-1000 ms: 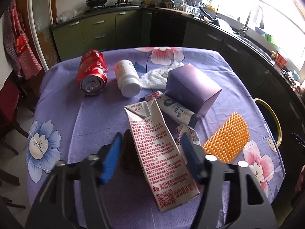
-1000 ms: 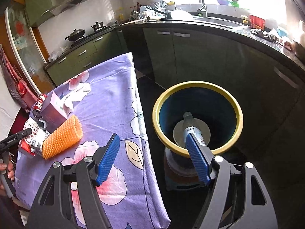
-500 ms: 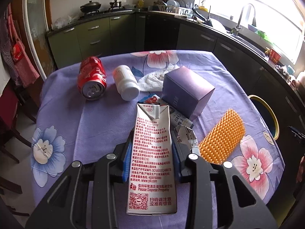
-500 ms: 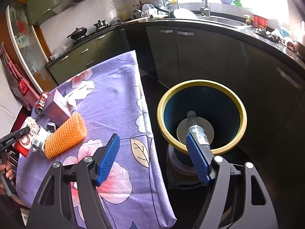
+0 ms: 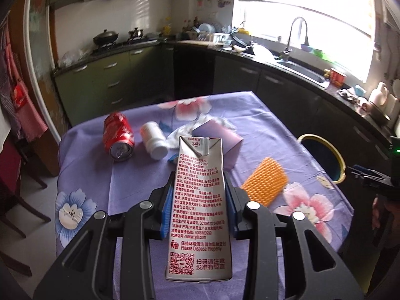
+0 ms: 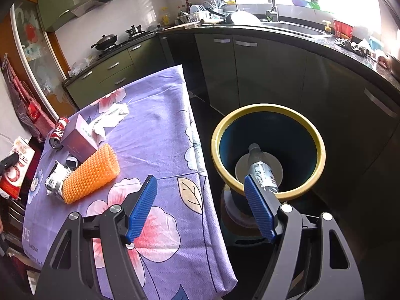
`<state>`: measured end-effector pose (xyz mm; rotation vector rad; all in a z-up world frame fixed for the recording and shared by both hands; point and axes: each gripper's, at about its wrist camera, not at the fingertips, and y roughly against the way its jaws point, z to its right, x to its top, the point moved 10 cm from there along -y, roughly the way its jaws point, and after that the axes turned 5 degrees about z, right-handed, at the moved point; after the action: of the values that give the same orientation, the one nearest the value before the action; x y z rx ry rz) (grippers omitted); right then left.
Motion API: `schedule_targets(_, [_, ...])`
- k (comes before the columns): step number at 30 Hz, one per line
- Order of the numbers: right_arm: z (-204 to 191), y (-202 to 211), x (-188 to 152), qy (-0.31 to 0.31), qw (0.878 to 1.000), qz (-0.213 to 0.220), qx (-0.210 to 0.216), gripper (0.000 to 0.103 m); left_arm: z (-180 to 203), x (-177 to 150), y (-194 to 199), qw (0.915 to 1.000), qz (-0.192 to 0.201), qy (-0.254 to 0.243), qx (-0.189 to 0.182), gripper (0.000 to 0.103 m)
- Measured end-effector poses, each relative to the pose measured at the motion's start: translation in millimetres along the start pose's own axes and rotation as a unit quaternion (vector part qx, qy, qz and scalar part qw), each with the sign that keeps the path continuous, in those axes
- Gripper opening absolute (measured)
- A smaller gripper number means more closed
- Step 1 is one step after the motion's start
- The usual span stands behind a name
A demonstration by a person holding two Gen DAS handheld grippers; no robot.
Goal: Collect trash
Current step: 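Carry the milk carton over the bin and open the left tool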
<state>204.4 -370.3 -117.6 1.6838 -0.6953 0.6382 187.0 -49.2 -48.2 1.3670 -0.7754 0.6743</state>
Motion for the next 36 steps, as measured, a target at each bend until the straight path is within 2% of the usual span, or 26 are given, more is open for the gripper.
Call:
schedule_targets(6, [14.2, 9.3, -4.0, -0.011, 1.0, 0.002, -0.007, 0.071, 41.6, 20.7, 17.0, 0.9979, 0.024, -0.034, -0.05, 0.034])
schedule_targets(11, [37.5, 24.2, -8.3, -0.031, 0.999, 0.012, -0.021, 0.071, 91.2, 35.3, 9.4, 0.9923, 0.029, -0.067, -0.1, 0.034])
schedule_targets(17, [82.7, 45.2, -14.7, -0.058, 0.996, 0.026, -0.056, 0.071, 177.9, 45.8, -31.4, 0.9768, 0.003, -0.1, -0.19, 0.034])
schedule_targets(22, [121.0, 56.6, -22.1, -0.093, 0.992, 0.032, -0.078, 0.071, 255.5, 45.9, -77.2, 0.9608, -0.033, -0.133, -0.241, 0.034])
schedule_targets(27, [147.4, 53.0, -30.6, -0.114, 0.989, 0.022, -0.09, 0.071, 325.2, 41.0, -125.9, 0.9492, -0.065, -0.162, -0.262, 0.034])
schedule_targets(31, [158.6, 46.1, -34.8, -0.123, 0.988, 0.013, -0.093, 0.071, 364.9, 35.9, -168.8, 0.9459, -0.088, -0.177, -0.257, 0.034])
schedule_targets(34, [159.5, 44.0, -34.6, -0.124, 0.988, 0.01, -0.095, 0.071, 381.8, 29.1, -200.1, 0.9477, -0.105, -0.175, -0.245, 0.035])
schedule_targets(35, [160.0, 44.4, -34.2, -0.123, 0.988, 0.01, -0.096, 0.071, 384.8, 28.2, -208.6, 0.949, -0.108, -0.174, -0.24, 0.044])
schedule_targets(36, [160.3, 45.0, -33.5, -0.122, 0.988, 0.01, -0.097, 0.071, 385.4, 28.9, -212.5, 0.9508, -0.106, -0.173, -0.234, 0.061])
